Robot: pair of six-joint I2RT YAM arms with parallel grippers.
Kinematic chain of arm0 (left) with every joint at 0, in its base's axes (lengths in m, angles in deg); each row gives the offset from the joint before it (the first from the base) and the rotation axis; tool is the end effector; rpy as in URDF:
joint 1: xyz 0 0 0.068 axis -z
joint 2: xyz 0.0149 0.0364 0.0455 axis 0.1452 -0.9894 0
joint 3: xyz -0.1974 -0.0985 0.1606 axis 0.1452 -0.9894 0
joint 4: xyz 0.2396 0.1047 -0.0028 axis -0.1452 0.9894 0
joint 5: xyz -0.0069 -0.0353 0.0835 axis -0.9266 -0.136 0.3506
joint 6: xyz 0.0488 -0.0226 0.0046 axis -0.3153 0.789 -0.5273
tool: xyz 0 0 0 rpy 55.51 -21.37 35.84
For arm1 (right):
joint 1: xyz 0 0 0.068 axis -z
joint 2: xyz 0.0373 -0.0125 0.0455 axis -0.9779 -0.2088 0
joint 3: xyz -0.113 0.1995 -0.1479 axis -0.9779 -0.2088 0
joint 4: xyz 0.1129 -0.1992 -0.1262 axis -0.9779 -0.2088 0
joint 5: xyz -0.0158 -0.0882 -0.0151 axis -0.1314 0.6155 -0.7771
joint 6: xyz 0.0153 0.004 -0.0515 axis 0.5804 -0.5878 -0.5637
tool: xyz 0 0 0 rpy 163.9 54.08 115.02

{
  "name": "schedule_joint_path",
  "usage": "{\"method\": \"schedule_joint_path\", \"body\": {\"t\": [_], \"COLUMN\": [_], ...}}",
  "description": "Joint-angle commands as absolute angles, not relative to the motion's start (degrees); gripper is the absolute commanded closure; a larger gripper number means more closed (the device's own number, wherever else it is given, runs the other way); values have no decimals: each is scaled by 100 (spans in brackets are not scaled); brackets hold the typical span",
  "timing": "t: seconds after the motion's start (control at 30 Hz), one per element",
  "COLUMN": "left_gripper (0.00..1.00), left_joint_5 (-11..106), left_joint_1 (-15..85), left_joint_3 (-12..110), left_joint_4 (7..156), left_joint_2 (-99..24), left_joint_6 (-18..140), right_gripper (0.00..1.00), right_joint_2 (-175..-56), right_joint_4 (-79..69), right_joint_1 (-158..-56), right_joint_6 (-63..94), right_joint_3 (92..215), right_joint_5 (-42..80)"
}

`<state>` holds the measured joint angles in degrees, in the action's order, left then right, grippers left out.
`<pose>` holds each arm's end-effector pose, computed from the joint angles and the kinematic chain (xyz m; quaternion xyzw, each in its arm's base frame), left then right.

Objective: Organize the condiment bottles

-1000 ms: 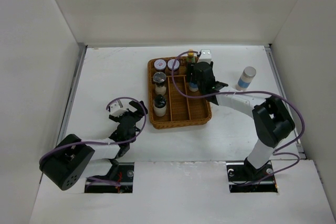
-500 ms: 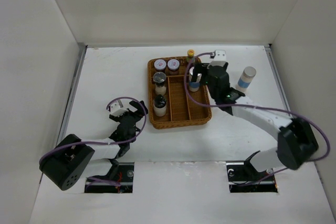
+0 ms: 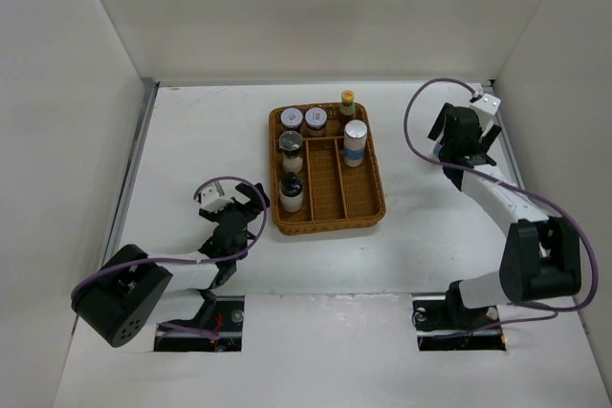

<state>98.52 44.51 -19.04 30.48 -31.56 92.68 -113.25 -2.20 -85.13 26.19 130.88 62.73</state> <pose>0.1608 -0.0876 0.1431 -0.2726 0.7067 -0.1566 0.6338 0.3110 0.0179 0.2777 0.2431 0.7759 -0.1423 0.5645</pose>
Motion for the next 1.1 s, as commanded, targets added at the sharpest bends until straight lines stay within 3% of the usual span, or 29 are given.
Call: {"method": "schedule_joint_path", "body": {"t": [0.0,0.33,0.5,0.57,0.83,1.07], "left_gripper": [0,0,0,0,0,0], "left_joint_5": [9792,9678,9678,9686,9634,9599], "left_joint_1": [4469,4469,4443,4425,4451,4478], "left_joint_3": [-1745,-1674,-1674,-1674,-1639,-1639], "left_joint_4": [2770,2770,2770,2770,2761,2761], "left_joint_2": [-3153,-3286,-3312,-3338,-3400,-3356], "left_joint_6": [9336,9336,9336,9336,9336,9345], "right_gripper": [0,4,39,48,49,49], "right_joint_2": [-11580,-12468,-12706,-12304,-9826,-9252], "right_joint_4": [-347,899,1060,1138,569,277], "right_joint_1": [-8265,-8027,-8001,-8018,-9537,-11364], "right_joint_6": [2656,2569,2586,2621,2796,2841], "right_joint_3": [13455,13622,13701,13430,12445,12339], "right_joint_5": [5921,5419,5312,5461,6130,5963]}}
